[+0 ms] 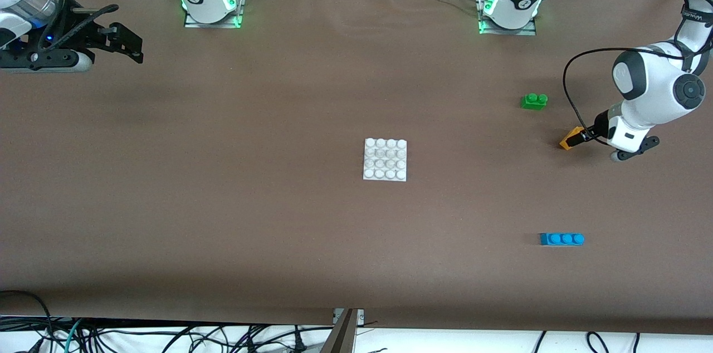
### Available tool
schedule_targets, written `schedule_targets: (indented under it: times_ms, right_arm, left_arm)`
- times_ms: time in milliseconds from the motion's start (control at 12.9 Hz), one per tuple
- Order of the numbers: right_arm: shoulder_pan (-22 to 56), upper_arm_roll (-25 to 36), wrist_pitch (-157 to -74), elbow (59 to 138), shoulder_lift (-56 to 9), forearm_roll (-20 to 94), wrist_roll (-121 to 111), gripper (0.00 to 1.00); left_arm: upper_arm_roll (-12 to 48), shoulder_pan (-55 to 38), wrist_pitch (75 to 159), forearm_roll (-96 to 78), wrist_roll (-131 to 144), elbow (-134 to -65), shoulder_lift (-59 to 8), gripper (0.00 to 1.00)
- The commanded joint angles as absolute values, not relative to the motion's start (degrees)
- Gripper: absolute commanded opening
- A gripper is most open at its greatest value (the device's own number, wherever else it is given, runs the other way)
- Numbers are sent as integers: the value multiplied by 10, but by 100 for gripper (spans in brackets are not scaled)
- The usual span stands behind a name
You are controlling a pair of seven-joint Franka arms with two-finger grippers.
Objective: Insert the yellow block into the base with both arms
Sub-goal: 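Lift the yellow block off the table with the left gripper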
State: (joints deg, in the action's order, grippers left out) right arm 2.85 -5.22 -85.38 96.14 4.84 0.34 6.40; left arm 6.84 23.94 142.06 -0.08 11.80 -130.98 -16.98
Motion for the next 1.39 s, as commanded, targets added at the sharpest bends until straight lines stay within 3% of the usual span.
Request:
schedule_targets:
  times_ms: [0,465,774,1084,1316]
  right_arm:
    - [21,-54,-862,976,62,5,52,99]
    - [21,-55,-863,976,62,5,52,99]
    - [21,-54,-865,977,62,5,52,99]
    - [20,-55,-865,977,62,5,52,99]
    - [20,-54,-865,977,62,4,52,99]
  left_arm:
    - [73,245,1420,-18,145,-1316,-168,94]
    - [70,245,1426,-17,171,-1316,-182,91]
    - [69,246,1438,-17,184,-1315,-191,73]
    - [69,245,1437,-17,201,-1314,-190,40]
    - [72,244,1417,-17,201,-1308,-175,40]
